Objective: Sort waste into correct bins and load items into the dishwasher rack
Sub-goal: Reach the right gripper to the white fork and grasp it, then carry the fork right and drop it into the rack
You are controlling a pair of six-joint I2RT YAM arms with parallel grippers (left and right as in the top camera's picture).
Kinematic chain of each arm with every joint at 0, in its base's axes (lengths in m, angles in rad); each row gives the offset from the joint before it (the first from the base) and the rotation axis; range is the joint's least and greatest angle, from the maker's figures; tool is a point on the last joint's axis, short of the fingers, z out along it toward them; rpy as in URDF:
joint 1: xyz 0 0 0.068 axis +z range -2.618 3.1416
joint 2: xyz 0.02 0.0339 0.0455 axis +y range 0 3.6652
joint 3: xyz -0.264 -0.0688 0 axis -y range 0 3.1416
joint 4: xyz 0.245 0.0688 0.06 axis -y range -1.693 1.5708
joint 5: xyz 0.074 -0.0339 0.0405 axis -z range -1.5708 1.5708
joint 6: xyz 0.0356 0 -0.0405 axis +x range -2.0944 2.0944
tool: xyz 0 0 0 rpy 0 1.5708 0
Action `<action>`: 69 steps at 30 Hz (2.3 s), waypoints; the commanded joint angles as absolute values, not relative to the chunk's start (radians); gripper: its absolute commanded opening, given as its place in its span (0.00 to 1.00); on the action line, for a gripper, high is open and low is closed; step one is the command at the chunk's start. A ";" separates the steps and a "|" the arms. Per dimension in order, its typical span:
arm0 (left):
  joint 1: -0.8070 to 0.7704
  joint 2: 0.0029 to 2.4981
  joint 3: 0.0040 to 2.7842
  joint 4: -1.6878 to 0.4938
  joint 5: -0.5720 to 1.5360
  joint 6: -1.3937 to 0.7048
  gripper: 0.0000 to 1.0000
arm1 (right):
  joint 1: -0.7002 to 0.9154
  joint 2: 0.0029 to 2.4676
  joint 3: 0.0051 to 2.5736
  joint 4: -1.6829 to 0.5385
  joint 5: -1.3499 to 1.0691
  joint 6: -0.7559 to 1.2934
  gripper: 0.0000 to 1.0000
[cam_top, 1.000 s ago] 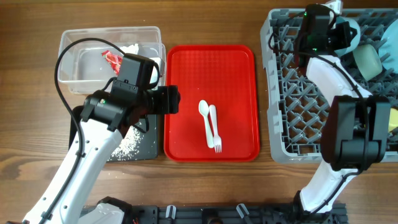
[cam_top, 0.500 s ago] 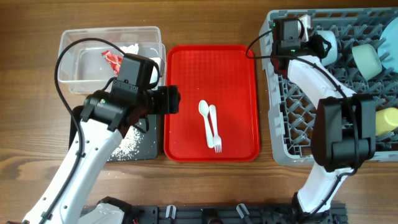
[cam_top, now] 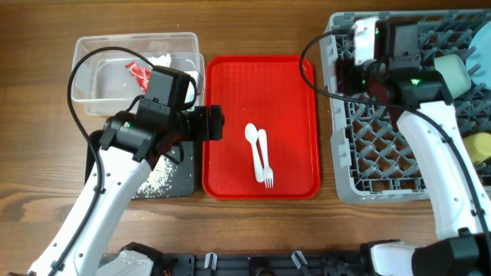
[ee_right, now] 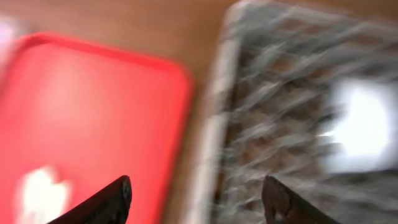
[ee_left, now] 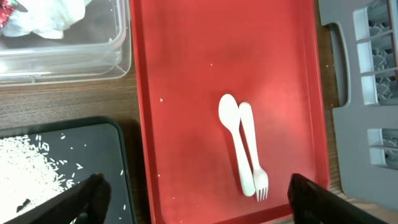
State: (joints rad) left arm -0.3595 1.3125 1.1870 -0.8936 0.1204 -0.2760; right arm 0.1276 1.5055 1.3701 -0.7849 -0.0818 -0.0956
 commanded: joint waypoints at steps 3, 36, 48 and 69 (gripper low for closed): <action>-0.324 1.313 1.190 -0.915 0.076 -0.357 0.99 | 0.272 1.551 1.366 -0.965 -0.294 0.047 0.68; 0.176 1.313 1.190 -1.030 0.126 -0.435 1.00 | 0.693 1.854 1.053 -0.809 -0.037 0.561 0.59; 0.176 1.313 1.190 -1.029 0.126 -0.435 1.00 | 0.693 1.857 1.053 -0.852 -0.035 0.559 0.29; 0.176 1.313 1.190 -1.029 0.126 -0.435 1.00 | 0.693 1.720 1.066 -0.862 -0.021 0.551 0.05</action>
State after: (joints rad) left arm 0.1715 1.3125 1.1870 -1.0294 0.1173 -0.4248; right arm 0.6868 1.7954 1.0626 -0.8539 -0.0292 0.5522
